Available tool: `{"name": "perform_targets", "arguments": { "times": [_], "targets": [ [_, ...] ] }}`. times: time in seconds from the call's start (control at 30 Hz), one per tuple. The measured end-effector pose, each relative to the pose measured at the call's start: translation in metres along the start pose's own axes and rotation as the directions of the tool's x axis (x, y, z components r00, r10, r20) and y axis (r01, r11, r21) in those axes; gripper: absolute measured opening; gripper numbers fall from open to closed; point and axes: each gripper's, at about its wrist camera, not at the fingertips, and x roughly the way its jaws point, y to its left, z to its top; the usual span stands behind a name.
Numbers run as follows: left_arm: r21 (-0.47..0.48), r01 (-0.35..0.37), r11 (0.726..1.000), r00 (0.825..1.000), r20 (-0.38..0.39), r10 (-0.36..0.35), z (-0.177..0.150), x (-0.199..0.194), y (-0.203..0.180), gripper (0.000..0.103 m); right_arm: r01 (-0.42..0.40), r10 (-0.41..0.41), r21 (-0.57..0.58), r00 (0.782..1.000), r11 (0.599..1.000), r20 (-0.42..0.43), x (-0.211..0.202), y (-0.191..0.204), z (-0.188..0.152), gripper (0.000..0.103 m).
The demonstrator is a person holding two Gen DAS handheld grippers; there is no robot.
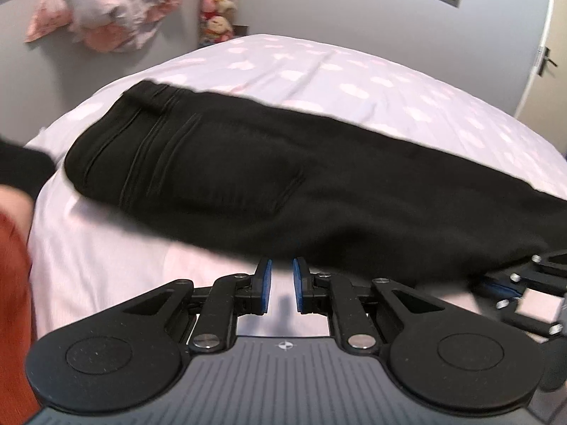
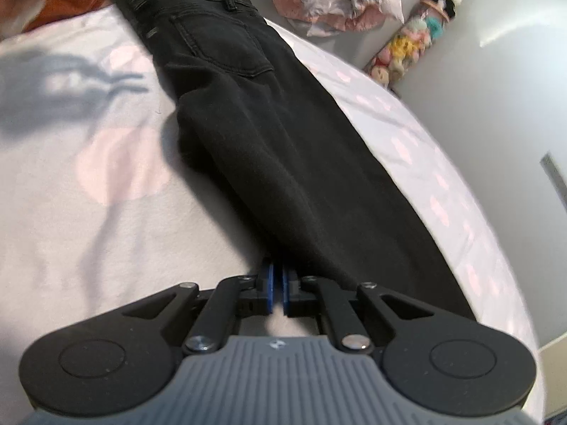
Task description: Fold clothes
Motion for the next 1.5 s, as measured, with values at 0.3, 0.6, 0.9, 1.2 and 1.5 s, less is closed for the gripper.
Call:
{"name": "perform_targets", "arguments": {
  "times": [0.3,0.6,0.9,1.2,1.5],
  "targets": [
    [0.043,-0.071,0.997,0.985,0.158,0.063,-0.062,-0.011,-0.046,0.048,0.143,-0.146,0.399,0.989,0.906,-0.024,-0.051,-0.035,-0.055,0.007],
    [0.039,-0.086,0.996,0.982,0.174,0.078,-0.071,-0.006,-0.045,0.091,0.27,-0.207,0.791,0.961,0.549,-0.184,-0.094,-0.105,-0.145,0.033],
    [0.037,-0.07,0.997,0.985,0.162,0.063,-0.073,-0.003,-0.044,0.098,0.326,-0.23,0.883,0.938,0.338,-0.259,-0.117,-0.169,-0.182,0.047],
    [0.047,-0.081,0.996,0.984,0.164,0.073,-0.074,-0.002,-0.046,0.098,0.318,-0.225,0.921,0.937,0.226,-0.269,-0.136,-0.233,-0.207,0.055],
    [0.048,-0.082,0.996,0.984,0.162,0.073,-0.073,-0.002,-0.045,0.098,0.297,-0.159,0.935,0.931,-0.194,-0.329,-0.149,-0.313,-0.307,0.055]
  ]
}}
